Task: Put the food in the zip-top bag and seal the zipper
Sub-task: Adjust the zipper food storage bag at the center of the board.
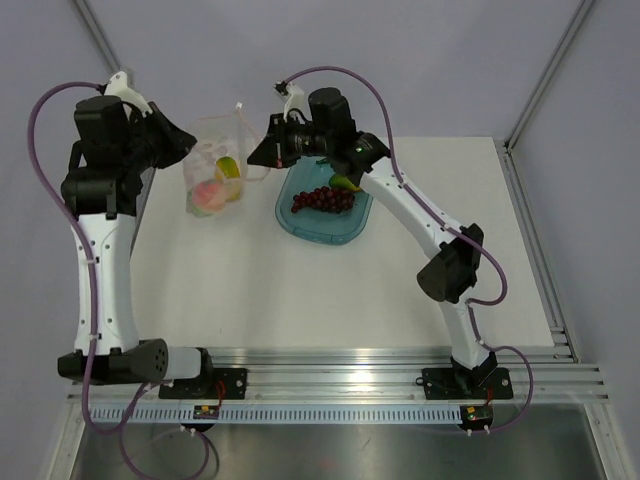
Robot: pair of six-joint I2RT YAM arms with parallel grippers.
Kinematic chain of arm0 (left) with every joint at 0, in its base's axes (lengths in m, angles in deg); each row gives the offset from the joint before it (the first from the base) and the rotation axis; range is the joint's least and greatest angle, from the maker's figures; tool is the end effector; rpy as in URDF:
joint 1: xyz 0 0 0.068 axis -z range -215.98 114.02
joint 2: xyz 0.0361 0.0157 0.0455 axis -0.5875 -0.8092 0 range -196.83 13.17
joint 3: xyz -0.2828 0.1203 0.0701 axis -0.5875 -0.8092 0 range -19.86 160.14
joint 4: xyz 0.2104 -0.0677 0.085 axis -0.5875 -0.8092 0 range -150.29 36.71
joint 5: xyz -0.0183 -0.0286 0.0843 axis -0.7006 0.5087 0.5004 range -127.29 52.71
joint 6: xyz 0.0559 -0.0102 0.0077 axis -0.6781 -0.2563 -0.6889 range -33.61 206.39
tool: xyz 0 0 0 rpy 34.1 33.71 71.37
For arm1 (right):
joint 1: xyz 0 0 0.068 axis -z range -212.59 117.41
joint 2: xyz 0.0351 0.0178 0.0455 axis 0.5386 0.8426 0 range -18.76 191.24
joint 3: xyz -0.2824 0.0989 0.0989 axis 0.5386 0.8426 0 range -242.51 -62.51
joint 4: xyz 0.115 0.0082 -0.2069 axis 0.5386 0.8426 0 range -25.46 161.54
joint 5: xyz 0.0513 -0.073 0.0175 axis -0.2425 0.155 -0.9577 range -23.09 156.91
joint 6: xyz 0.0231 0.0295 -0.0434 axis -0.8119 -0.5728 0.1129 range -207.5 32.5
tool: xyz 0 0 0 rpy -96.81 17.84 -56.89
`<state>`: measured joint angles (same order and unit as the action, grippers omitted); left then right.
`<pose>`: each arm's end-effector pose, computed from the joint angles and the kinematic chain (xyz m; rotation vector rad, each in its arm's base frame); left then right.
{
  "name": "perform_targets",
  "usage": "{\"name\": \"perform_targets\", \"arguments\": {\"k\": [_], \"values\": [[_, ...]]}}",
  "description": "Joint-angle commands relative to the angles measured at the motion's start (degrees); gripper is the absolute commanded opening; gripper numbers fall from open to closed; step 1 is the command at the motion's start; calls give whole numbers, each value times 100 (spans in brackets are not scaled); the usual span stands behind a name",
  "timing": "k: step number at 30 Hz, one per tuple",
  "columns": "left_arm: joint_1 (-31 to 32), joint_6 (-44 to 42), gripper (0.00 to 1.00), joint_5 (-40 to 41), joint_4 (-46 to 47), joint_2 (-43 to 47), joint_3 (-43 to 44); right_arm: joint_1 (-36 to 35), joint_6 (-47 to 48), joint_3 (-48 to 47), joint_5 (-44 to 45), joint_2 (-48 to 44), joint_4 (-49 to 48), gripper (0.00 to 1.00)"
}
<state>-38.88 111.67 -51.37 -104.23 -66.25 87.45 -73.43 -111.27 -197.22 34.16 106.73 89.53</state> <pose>0.2331 0.0020 0.5267 -0.3263 1.9671 -0.4958 0.3704 0.3493 0.4288 -0.7232 1.8771 1.2819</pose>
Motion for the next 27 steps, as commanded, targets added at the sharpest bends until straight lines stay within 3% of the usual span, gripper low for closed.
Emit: {"name": "perform_targets", "arguments": {"k": [1,4,7,10,17,27], "values": [[-36,-76,0,-51,189,23,-550,-108,-31,139,-205,-263,-575,0],[-27,-14,0,99,636,-117,-1655,-179,21,51,-214,308,-224,0],[-36,4,0,56,586,-425,-2064,-205,83,-133,-144,835,267,0],[-36,-49,0,72,393,-417,-1837,-205,232,-458,-38,1004,532,0],[-36,-216,0,196,-223,-127,-80,-196,461,-802,296,372,445,0],[-36,-269,0,494,-312,155,-148,-196,224,-915,278,194,-39,0]]}}
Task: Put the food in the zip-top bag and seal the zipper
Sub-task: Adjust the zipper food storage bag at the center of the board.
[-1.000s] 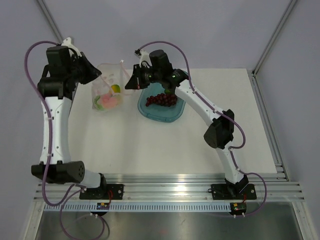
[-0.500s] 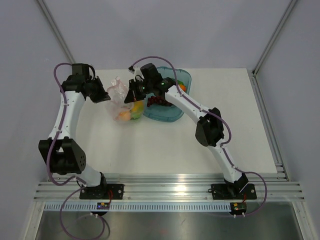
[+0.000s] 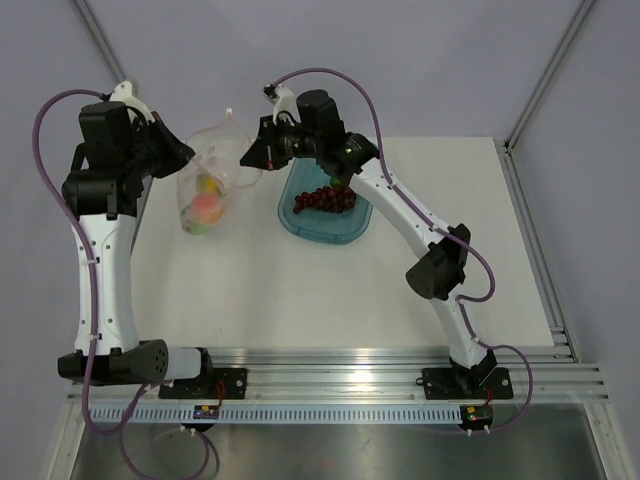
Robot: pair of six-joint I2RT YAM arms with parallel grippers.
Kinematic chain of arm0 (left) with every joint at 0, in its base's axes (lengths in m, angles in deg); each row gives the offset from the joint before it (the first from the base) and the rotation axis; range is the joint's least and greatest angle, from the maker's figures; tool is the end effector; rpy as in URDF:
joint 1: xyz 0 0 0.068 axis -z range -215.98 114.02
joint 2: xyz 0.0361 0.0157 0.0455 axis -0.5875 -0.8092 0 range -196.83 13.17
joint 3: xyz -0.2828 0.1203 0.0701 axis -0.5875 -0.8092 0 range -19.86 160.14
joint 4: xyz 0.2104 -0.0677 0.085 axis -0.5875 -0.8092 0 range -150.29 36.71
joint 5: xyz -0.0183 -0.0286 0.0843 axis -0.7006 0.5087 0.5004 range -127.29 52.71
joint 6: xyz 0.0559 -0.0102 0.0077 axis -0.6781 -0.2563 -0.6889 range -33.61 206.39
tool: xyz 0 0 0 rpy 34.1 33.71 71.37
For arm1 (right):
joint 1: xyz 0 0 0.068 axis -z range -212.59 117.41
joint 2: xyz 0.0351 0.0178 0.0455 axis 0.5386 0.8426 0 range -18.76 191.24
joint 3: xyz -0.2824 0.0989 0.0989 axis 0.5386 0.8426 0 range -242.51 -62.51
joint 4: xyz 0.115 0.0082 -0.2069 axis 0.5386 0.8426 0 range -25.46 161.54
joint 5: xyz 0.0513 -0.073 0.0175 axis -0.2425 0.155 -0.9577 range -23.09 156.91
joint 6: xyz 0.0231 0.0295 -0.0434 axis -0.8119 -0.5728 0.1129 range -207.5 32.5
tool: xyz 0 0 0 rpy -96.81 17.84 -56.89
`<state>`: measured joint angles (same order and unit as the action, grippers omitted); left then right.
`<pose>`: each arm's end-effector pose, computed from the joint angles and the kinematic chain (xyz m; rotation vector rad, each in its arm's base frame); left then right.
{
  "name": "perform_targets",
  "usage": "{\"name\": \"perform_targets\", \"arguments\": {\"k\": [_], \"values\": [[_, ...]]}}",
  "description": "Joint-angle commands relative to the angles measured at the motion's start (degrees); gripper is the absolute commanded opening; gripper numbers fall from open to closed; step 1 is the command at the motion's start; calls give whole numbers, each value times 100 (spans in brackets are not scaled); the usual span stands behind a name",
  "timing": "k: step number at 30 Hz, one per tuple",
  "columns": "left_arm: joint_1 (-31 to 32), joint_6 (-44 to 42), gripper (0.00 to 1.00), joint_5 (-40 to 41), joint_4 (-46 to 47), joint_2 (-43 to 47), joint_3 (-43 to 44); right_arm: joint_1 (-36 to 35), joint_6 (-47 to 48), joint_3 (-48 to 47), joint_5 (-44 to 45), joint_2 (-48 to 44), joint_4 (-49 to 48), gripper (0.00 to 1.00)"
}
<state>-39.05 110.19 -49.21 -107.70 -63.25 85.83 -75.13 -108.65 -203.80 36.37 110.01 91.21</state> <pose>0.2121 0.0030 0.5233 -0.3393 1.9984 -0.4390 0.3680 0.3659 0.4326 -0.7617 1.8206 1.2414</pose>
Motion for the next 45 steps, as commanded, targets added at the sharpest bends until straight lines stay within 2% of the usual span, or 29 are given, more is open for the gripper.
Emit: {"name": "perform_targets", "arguments": {"k": [1,8,12,17,21,27,30,37,41,42,45], "values": [[-18,-146,0,304,36,-145,-30,-35,-30,-310,66,-63,-155,0],[-18,-191,0,428,255,-180,-891,106,-56,-346,198,745,241,0],[-18,-138,0,261,423,-250,-1112,106,-30,-162,250,720,215,0],[-9,-191,0,488,247,-329,-656,150,49,-161,356,640,285,0],[-18,-270,0,848,-77,-373,151,176,23,-267,330,623,347,0],[8,-305,0,850,-201,-400,558,185,-153,-319,102,439,163,0],[131,-340,0,858,-201,-470,374,185,-267,-460,-91,456,188,0],[623,-208,0,1007,273,-628,-830,185,-408,-338,-391,439,250,2],[720,-164,0,1008,379,-707,-945,185,-267,-57,-32,324,469,4],[729,-173,0,1008,387,-707,-927,194,-258,-13,83,307,514,9],[729,-199,0,1017,335,-725,-796,255,-311,242,618,193,575,10]]}}
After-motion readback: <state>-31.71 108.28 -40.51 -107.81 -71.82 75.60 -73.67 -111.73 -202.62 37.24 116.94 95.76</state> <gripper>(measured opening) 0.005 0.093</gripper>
